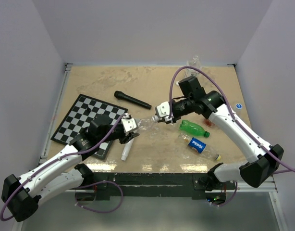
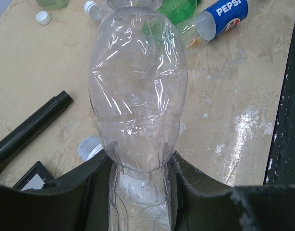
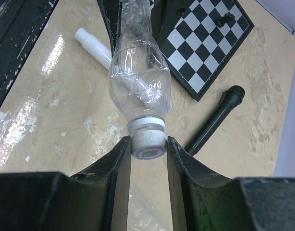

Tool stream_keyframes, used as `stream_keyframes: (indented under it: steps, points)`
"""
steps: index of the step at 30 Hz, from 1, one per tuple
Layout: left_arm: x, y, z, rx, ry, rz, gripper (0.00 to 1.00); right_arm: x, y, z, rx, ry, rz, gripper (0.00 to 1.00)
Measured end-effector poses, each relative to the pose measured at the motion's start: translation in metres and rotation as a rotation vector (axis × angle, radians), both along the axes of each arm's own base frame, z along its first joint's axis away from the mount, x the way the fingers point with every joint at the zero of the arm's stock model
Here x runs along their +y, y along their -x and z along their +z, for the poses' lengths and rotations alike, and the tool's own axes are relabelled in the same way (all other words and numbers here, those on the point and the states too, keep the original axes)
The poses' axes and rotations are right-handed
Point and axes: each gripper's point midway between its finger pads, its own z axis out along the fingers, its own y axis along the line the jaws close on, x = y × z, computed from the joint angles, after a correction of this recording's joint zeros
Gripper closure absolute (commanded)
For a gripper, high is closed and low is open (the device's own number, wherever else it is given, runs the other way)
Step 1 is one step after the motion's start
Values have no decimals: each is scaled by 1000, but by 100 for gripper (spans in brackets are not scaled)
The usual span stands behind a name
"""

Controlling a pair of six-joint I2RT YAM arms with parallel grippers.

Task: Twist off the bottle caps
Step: Unscrew the bottle cap from the plastic bottle.

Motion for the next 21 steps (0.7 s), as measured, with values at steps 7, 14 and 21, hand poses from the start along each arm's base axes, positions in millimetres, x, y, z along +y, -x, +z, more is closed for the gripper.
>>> stream_keyframes:
  steps: [7,14,21]
  points:
    - [-3,-2,6,-21,20,-4,100,-3,-4,12,98,-73,-109,16]
    - [-4,-3,8,-28,27,-4,100,-28,-10,34,200,-202,-251,3]
    - [-3,-4,9,-33,28,2,100,-42,-6,32,348,-278,-364,2]
